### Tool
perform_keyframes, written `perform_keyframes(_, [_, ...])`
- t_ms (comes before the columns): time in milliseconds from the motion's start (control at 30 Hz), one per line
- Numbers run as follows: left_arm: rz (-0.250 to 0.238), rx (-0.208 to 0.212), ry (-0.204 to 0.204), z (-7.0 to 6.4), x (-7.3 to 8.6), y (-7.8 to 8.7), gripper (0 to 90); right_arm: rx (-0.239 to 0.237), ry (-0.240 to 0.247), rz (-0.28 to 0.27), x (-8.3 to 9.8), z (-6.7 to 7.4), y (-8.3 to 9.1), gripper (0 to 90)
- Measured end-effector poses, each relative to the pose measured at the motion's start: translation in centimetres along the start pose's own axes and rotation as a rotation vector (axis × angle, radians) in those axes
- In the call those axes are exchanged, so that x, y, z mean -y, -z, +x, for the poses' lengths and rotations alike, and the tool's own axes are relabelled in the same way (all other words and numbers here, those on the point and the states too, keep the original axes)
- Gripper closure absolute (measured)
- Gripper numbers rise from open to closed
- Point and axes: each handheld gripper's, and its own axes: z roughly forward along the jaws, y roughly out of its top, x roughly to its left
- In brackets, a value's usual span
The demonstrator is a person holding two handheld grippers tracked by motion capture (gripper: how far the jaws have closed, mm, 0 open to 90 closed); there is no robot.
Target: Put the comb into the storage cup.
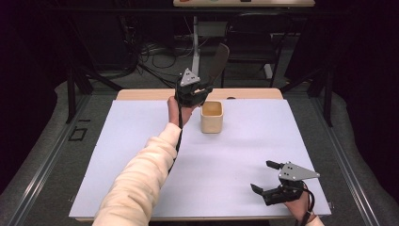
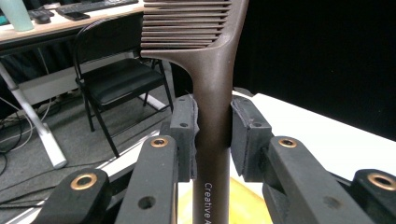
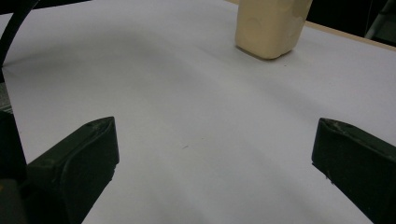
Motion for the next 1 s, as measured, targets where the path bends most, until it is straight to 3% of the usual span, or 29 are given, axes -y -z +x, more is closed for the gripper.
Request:
perform_keyframes(733, [-0.035,0.031,-0.006,-0.6,-0.4,-1.5,72.6,-0.004,-0.005,-0.003,0.0,0.0,0.0,0.2])
perform_keyframes(1000, [-0.053,0.031,0.012,-0.5,-0.1,-1.7,72.6,-0.002,-0.003,-0.003,0.0,0.0,0.0,0.2])
